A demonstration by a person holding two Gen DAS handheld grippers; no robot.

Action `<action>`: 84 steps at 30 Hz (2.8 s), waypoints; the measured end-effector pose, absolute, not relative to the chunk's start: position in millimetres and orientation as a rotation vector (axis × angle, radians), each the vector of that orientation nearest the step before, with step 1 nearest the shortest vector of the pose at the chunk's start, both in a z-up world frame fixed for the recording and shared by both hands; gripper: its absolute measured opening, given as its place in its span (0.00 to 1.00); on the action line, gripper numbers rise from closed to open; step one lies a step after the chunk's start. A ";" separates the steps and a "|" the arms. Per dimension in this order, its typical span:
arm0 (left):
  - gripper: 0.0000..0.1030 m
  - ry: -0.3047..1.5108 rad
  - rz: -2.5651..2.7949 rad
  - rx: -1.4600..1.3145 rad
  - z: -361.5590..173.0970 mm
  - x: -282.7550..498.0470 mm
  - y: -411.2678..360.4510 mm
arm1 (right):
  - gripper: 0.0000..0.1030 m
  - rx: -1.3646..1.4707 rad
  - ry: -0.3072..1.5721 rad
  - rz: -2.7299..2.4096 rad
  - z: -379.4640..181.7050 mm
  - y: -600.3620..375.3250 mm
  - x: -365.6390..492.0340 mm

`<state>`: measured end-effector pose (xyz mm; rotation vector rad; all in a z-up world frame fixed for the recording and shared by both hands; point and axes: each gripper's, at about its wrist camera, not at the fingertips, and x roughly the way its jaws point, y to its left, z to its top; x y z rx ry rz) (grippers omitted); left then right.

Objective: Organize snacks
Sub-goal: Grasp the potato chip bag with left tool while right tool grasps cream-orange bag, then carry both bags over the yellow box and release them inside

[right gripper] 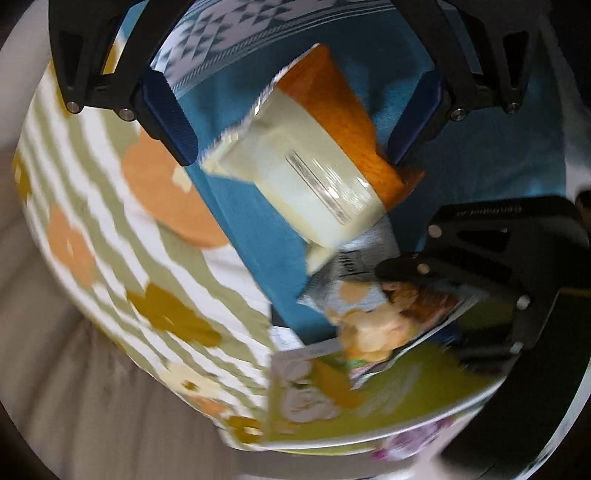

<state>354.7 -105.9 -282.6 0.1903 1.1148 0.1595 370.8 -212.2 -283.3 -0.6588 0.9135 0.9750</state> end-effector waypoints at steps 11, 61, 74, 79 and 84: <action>0.34 1.104 0.127 0.190 -277.7 353.7 -99.9 | 0.76 -0.739 0.967 1.062 -308.9 -196.7 377.9; 0.99 0.891 -0.133 0.129 -115.3 398.0 138.8 | 0.70 -0.141 0.928 0.504 -117.0 -50.0 330.5; 1.00 0.846 -0.130 0.089 -96.0 348.2 210.7 | 0.70 -0.064 0.941 0.387 -106.2 -20.4 314.3; 1.00 0.842 -0.086 0.050 -90.1 328.5 235.4 | 0.72 -0.044 0.943 0.362 -98.1 -1.0 312.6; 1.00 0.851 -0.026 0.013 -93.5 300.7 255.5 | 0.73 -0.043 0.964 0.386 -106.5 20.5 309.7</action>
